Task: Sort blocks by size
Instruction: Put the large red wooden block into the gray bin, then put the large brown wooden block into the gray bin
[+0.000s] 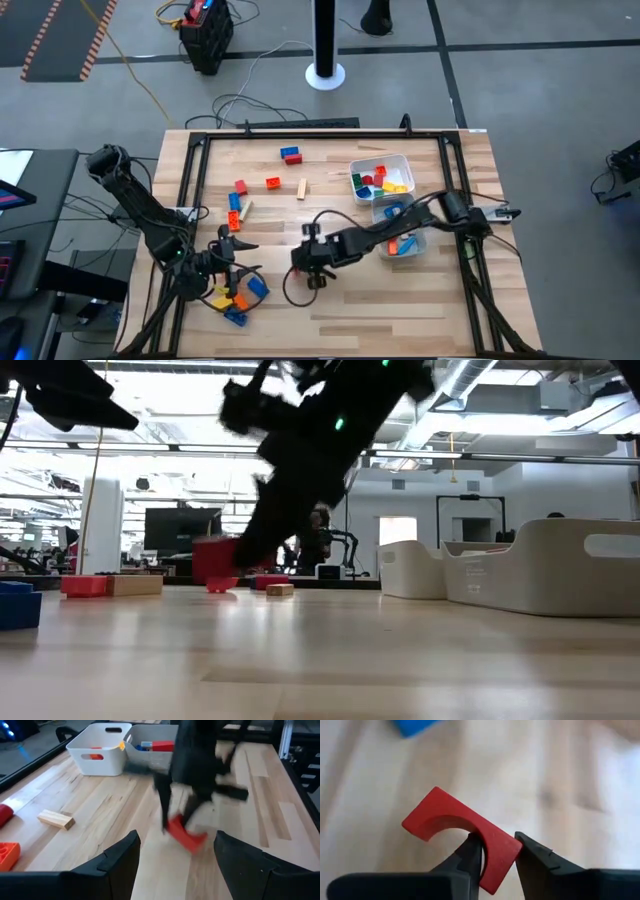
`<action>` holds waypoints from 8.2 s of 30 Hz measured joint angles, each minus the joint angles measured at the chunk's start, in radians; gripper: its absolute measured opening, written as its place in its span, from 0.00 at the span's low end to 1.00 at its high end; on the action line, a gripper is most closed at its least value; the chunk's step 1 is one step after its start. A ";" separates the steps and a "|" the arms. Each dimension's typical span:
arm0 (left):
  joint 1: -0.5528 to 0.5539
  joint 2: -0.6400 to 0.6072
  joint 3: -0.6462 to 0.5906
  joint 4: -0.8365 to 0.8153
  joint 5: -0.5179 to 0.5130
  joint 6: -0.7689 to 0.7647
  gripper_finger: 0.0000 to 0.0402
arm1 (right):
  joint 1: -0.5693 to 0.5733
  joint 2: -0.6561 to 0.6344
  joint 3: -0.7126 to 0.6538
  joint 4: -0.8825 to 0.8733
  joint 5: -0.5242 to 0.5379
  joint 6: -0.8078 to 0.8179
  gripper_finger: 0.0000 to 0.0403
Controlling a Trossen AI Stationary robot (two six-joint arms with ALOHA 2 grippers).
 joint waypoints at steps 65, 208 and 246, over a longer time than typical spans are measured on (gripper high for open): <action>0.819 -0.116 -0.009 -0.532 0.490 -0.034 0.61 | -0.142 -0.407 -0.294 0.084 0.277 0.103 0.63; 0.943 0.344 0.068 0.233 0.674 0.427 0.59 | -0.049 -0.684 -0.592 -0.653 0.400 0.866 0.58; 1.125 0.753 0.318 0.229 0.683 0.494 0.12 | 0.036 -0.822 -0.556 -0.473 0.559 0.681 0.44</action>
